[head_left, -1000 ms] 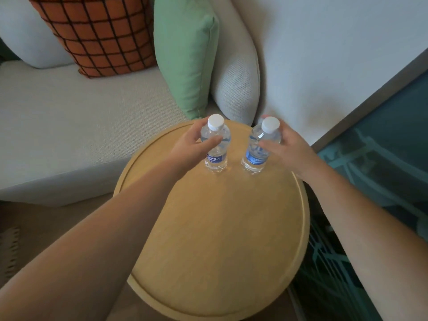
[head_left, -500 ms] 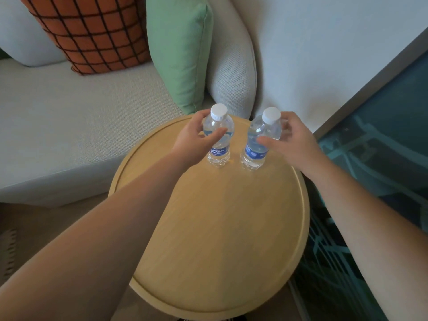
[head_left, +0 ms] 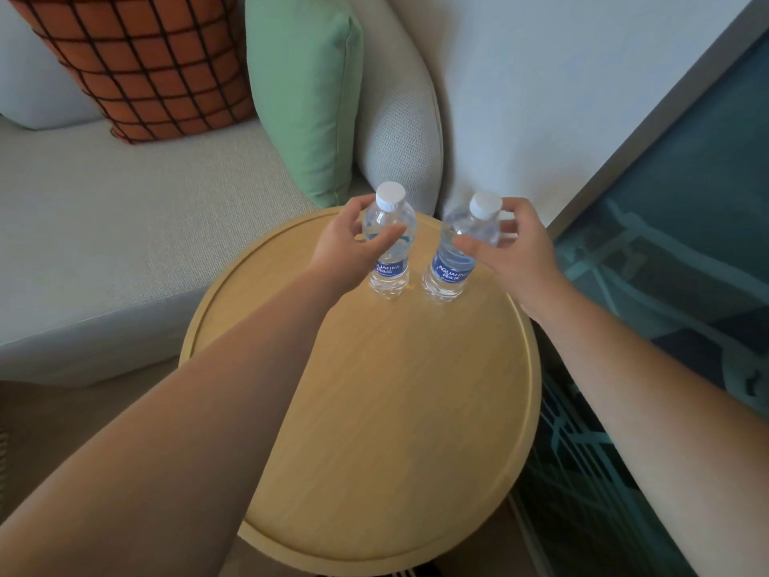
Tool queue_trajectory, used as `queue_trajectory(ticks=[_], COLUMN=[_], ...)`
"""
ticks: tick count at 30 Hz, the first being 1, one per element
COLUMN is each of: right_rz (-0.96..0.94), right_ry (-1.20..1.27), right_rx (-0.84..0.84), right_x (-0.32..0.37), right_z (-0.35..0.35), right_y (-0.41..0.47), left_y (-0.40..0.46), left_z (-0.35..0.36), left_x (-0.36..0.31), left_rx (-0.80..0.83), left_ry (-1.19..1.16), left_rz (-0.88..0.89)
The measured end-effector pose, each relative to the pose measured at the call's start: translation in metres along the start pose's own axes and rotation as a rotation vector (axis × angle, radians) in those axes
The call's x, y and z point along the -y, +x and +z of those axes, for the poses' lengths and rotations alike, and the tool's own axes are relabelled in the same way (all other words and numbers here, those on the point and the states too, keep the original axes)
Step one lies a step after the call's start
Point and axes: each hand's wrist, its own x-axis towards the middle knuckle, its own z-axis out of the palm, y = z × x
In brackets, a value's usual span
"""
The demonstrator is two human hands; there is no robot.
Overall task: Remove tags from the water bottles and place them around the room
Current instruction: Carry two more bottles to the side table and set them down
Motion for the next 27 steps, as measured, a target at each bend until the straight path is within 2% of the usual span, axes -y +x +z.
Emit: queue_trajectory(ticks=[8, 16, 27], right_rz=[0.008, -0.043, -0.047], right_ry=[0.022, -0.109, -0.114], right_rx=[-0.15, -0.225, -0.34], right_x=[-0.01, -0.008, -0.01], right_z=[-0.018, -0.023, -0.007], right_y=[-0.009, -0.001, 0.0], left_y=[0.025, 0.047, 0.059], left_z=[0.026, 0.06, 0.077], left_x=[-0.016, -0.024, -0.02], left_rx=[0.074, 0.149, 0.098], left_ry=[-0.004, 0.011, 0.011], left_rz=[0.034, 0.087, 0.157])
